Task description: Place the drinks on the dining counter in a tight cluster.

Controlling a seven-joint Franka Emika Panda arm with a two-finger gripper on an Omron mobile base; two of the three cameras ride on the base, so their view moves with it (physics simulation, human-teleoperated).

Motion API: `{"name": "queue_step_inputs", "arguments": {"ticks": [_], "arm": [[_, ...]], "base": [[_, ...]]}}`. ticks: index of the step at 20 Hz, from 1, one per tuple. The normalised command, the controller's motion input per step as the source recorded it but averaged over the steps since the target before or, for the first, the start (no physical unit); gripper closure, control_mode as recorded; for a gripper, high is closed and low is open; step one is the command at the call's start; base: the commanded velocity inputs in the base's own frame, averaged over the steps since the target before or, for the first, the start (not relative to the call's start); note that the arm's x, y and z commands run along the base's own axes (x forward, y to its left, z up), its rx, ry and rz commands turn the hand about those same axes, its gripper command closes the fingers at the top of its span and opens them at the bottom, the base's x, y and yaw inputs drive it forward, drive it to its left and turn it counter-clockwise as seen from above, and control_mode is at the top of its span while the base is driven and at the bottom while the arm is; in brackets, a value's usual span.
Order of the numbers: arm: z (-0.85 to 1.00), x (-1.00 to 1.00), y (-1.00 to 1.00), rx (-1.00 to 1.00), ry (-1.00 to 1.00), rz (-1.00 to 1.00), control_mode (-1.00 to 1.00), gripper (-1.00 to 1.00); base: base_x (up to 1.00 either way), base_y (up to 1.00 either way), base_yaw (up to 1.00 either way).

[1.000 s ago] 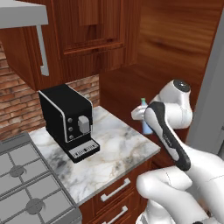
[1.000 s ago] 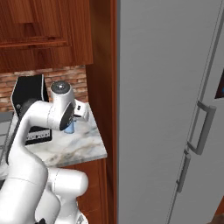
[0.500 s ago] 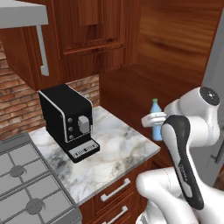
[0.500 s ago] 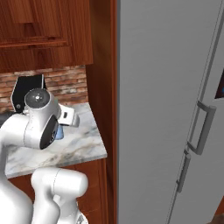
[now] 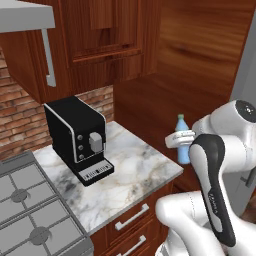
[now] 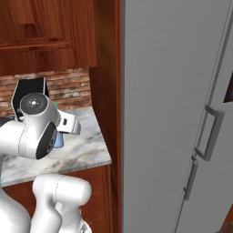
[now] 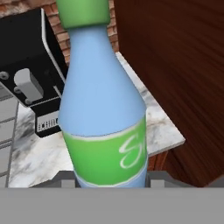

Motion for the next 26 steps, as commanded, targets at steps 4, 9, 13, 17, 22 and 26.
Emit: {"name": "queue_step_inputs", "arguments": {"ticks": [4, 9, 13, 17, 22, 26], "arm": [[0.00, 0.00, 0.00, 0.00, 0.00, 0.00, 1.00, 1.00], [0.00, 0.00, 0.00, 0.00, 0.00, 0.00, 1.00, 1.00], [0.00, 0.00, 0.00, 0.00, 0.00, 0.00, 1.00, 1.00], [0.00, 0.00, 0.00, 0.00, 0.00, 0.00, 1.00, 1.00], [0.00, 0.00, 0.00, 0.00, 0.00, 0.00, 1.00, 1.00], [0.00, 0.00, 0.00, 0.00, 0.00, 0.00, 1.00, 1.00]], "base": [[-0.05, 0.00, 0.00], [-0.88, -0.16, -0.18], [-0.94, -0.05, -0.60], [-0.37, 0.12, -0.76], [0.00, 0.01, -0.98], [0.02, 0.00, -0.98]]}}
